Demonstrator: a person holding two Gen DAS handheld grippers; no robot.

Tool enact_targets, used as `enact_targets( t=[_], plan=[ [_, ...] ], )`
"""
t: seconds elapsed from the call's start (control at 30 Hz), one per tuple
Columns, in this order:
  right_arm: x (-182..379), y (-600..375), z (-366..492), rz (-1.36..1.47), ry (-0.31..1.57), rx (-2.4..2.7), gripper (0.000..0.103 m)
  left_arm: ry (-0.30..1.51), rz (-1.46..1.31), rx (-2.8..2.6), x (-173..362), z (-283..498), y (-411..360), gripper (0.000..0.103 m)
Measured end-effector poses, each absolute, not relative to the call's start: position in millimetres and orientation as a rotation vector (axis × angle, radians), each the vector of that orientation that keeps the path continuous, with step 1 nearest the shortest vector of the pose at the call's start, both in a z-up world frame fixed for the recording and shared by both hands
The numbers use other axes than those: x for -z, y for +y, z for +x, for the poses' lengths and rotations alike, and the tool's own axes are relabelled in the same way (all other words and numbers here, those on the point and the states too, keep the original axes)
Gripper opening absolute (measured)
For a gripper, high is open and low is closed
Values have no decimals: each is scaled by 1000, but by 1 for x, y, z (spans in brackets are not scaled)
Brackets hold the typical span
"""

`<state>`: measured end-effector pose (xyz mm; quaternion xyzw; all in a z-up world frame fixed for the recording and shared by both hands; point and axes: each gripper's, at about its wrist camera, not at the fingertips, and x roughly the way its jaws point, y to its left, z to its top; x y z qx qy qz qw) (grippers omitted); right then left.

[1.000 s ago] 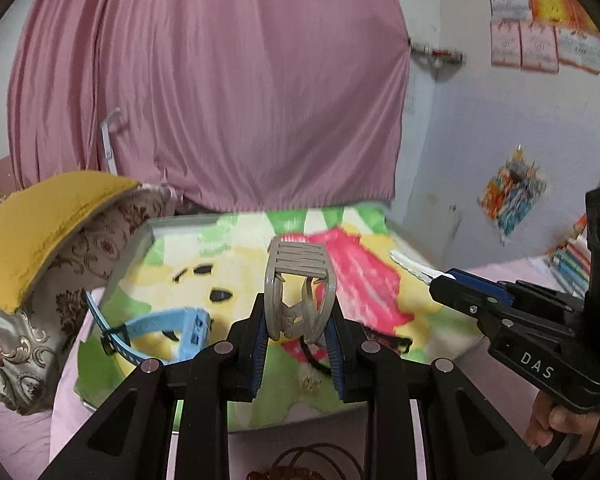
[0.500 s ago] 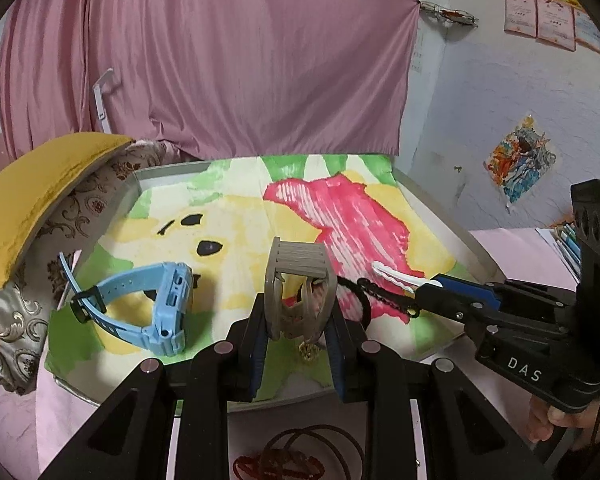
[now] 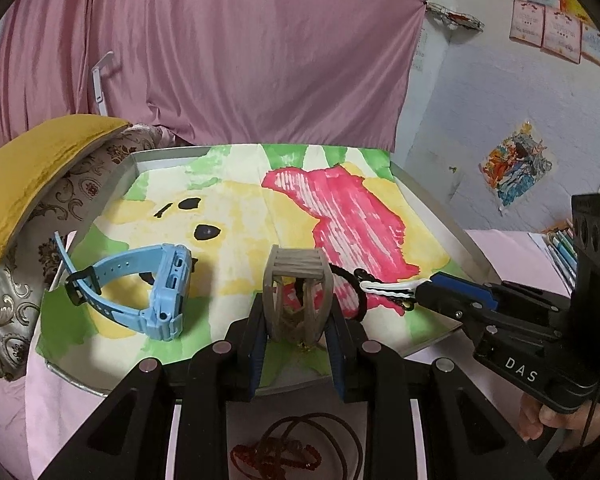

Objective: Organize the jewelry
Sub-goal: 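Open both tools to release the charger and clip into the tray, then move both tools back toward the remaining items on the bedspread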

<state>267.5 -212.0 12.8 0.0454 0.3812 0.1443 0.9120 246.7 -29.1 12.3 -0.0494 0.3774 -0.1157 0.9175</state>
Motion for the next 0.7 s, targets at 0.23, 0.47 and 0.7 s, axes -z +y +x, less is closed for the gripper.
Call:
enact_targets(
  t=[0.23,0.47,0.7],
  plan=[
    [-34,-222,239,100,646,-259,33,674,-141,227,-29,225,-18,51],
    [-53,-229,208,93,505,-225,58,557,-159,174,-45,195,-5,74],
    [-61,-228,179,80,413,-221,85,445,-163,142,-53,158,5,98]
  ],
)
